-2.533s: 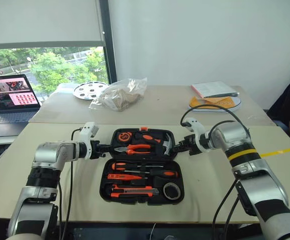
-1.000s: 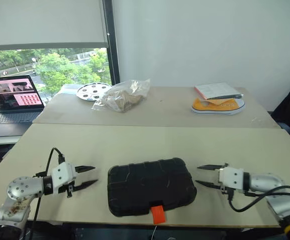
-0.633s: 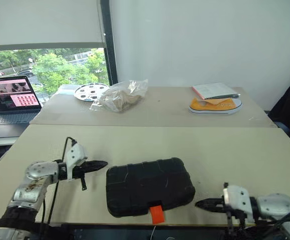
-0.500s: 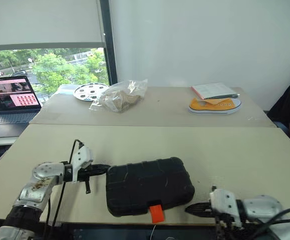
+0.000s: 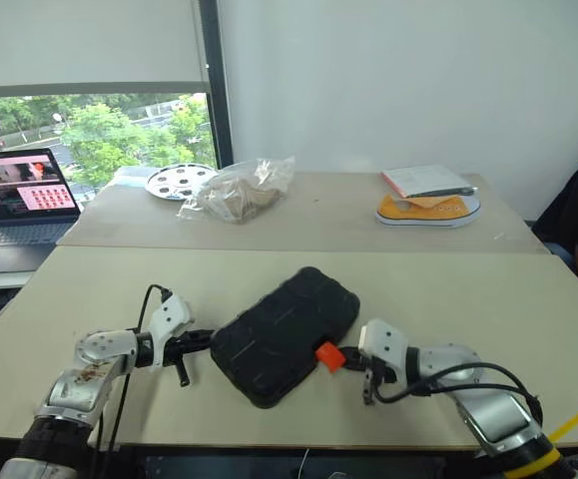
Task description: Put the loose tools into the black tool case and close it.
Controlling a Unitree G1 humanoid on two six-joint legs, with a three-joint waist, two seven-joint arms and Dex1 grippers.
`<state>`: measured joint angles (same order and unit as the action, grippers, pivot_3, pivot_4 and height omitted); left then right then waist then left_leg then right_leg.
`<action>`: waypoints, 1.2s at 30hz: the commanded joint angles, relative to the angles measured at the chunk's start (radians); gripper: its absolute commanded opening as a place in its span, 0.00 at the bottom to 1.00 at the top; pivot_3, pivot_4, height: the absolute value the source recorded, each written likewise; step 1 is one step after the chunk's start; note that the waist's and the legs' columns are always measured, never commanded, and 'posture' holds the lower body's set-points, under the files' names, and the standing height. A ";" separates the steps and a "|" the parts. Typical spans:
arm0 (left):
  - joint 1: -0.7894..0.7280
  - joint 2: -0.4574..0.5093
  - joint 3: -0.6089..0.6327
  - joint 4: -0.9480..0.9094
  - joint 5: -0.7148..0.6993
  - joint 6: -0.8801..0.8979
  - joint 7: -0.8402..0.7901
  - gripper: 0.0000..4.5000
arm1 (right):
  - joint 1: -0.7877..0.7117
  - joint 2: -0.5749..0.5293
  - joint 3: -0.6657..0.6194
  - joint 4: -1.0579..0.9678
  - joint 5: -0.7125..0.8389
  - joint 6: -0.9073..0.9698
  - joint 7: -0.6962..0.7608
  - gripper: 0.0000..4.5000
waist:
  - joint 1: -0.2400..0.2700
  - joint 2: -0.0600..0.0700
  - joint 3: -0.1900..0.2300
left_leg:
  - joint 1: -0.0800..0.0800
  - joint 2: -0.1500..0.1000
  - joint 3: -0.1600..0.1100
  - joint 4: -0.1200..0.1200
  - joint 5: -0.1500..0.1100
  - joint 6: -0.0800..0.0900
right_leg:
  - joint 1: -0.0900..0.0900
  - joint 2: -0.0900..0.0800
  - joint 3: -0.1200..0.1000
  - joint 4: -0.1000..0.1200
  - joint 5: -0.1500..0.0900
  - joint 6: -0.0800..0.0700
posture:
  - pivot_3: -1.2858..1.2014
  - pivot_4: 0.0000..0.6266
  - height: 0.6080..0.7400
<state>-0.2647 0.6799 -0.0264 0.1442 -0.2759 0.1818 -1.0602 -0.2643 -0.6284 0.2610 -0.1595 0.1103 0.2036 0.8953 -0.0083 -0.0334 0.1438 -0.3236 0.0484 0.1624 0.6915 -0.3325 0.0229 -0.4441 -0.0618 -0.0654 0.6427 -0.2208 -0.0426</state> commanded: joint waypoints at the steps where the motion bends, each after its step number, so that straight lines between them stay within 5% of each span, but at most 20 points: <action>1: -0.019 0.005 0.065 -0.021 -0.040 -0.019 0.003 0.00 | 0.014 -0.056 -0.055 -0.034 0.024 -0.017 0.048 0.01 | 0.004 0.000 0.000 | 0.000 0.000 0.000 0.000 0.000 0.000 | 0.000 0.000 0.000 0.000 0.000 0.000 | 0.52 0.24 1.00; 5: -0.078 0.013 0.111 -0.071 -0.153 0.044 -0.066 0.00 | 0.119 -0.162 -0.125 -0.147 0.120 0.017 0.147 0.01 | 0.017 0.000 0.000 | -0.012 0.000 -0.001 0.004 -0.001 0.001 | -0.011 0.000 -0.002 0.001 0.000 0.000 | 0.52 0.24 1.00; 12: -0.195 -0.036 0.003 -0.138 -0.132 0.137 -0.060 0.00 | 0.219 -0.213 -0.185 -0.293 0.201 0.102 0.148 0.01 | 0.014 -0.001 0.000 | -0.013 -0.002 0.000 0.006 -0.001 0.001 | -0.011 0.001 -0.001 0.003 0.001 0.001 | 0.52 0.24 1.00; 22: -0.223 -0.117 -0.164 -0.072 0.021 0.133 -0.005 0.00 | 0.127 -0.198 -0.160 -0.256 0.161 0.106 0.120 0.01 | 0.015 -0.001 0.000 | -0.012 -0.002 0.000 0.010 0.000 0.001 | -0.010 0.001 0.001 0.005 0.002 0.001 | 0.52 0.24 1.00; 36: -0.235 -0.143 -0.166 -0.024 0.048 0.105 0.014 0.00 | -0.032 -0.081 -0.056 -0.105 0.086 0.052 0.124 0.01 | 0.005 0.000 -0.002 | -0.003 -0.001 -0.002 0.008 -0.001 0.002 | 0.004 0.001 0.002 0.003 -0.001 0.006 | 0.52 0.24 1.00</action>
<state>-0.5179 0.5332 -0.1757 0.0871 -0.2585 0.2811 -1.0485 -0.2765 -0.7197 0.2058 -0.2598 0.1987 0.2846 1.0224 -0.0033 -0.0331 0.1419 -0.3219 0.0480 0.1607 0.6993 -0.3330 0.0244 -0.4400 -0.0603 -0.0634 0.6459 -0.2210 -0.0376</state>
